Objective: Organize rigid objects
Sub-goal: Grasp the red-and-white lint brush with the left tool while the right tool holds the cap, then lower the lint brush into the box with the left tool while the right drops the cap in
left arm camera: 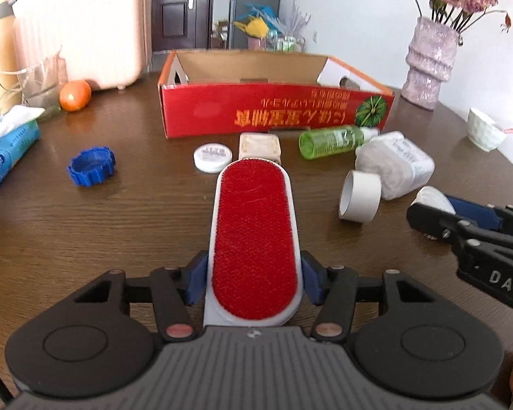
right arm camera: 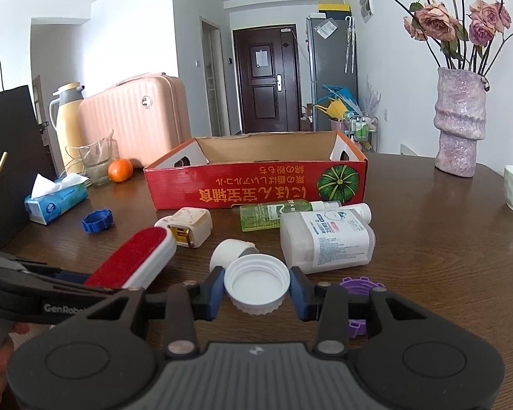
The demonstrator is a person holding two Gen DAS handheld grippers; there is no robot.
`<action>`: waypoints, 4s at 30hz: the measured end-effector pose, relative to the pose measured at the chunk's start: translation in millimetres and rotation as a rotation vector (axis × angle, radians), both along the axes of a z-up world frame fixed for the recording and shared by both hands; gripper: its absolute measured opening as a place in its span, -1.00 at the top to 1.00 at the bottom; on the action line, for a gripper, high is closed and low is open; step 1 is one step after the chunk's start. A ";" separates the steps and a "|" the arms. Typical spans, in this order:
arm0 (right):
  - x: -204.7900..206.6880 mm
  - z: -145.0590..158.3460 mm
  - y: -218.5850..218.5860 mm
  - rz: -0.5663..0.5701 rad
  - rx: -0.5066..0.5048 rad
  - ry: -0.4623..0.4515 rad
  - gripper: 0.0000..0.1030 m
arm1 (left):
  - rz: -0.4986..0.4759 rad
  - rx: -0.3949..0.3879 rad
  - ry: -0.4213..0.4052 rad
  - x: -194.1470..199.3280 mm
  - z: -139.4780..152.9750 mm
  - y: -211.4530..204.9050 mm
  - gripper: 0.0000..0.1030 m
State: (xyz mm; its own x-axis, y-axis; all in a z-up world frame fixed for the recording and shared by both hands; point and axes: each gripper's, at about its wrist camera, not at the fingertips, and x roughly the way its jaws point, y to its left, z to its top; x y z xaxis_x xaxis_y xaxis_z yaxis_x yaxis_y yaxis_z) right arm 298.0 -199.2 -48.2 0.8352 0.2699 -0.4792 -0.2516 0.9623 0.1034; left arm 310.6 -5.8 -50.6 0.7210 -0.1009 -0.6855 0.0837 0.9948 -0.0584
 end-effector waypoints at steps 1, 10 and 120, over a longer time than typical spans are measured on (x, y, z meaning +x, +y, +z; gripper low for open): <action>-0.7 0.4 0.1 0.001 0.001 -0.003 0.23 | 0.004 -0.003 -0.011 -2.9 2.0 -0.1 -0.10; -5.7 7.2 -0.8 -0.001 0.002 -0.031 0.23 | 0.040 -0.024 -0.055 -15.4 16.6 1.6 -0.10; 272.9 55.9 19.6 -0.076 -0.078 -0.041 0.23 | 0.232 -0.035 -0.153 252.2 64.0 1.7 -0.10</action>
State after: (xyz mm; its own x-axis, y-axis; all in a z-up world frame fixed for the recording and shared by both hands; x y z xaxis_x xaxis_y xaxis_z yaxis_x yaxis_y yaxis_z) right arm 570.9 -179.6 7.7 0.8709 0.1687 -0.4616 -0.1804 0.9834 0.0190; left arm 562.8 -4.1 13.4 0.8227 0.0569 -0.5656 -0.1352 0.9860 -0.0975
